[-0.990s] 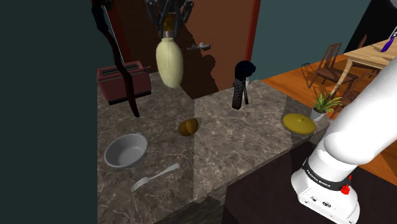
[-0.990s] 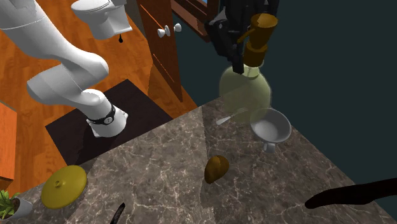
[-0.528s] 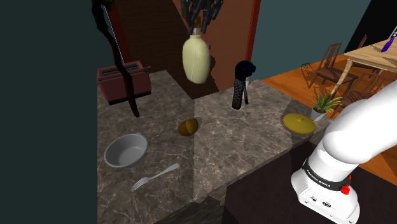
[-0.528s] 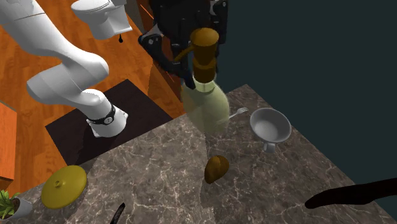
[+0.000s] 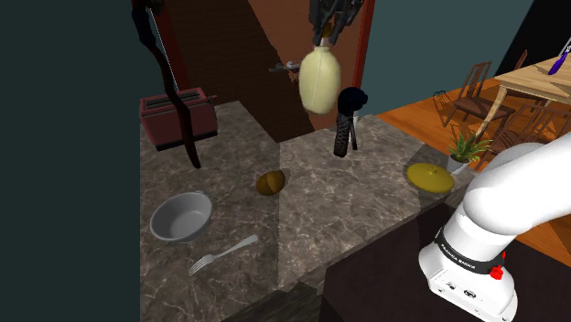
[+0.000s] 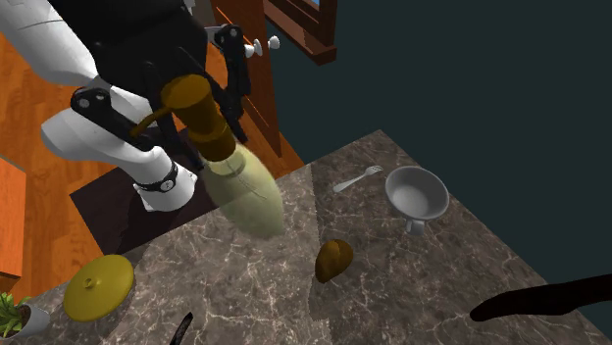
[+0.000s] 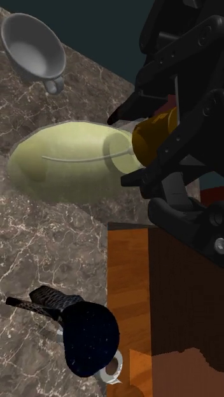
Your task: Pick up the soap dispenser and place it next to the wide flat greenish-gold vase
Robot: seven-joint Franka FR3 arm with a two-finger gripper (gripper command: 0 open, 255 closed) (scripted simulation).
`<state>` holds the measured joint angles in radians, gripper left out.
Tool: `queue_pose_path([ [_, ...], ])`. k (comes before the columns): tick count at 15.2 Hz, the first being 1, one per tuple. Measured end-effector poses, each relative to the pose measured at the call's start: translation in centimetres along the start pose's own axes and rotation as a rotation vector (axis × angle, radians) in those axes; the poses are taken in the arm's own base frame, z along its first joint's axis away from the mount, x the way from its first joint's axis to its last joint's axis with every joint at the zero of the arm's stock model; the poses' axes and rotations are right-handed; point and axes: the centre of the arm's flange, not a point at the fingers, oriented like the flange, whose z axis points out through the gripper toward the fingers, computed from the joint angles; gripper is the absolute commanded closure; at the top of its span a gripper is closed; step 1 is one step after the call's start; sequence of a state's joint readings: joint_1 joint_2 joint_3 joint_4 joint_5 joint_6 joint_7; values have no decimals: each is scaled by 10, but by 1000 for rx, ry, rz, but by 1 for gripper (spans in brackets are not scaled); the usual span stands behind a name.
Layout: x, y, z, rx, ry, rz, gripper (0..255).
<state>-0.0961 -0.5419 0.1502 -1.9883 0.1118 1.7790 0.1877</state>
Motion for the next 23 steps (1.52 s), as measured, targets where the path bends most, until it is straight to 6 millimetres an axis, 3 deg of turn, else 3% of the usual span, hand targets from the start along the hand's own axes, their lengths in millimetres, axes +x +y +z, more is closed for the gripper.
queue_pose_path([
  [23,-57,294,-52,1,0,-1,255],
])
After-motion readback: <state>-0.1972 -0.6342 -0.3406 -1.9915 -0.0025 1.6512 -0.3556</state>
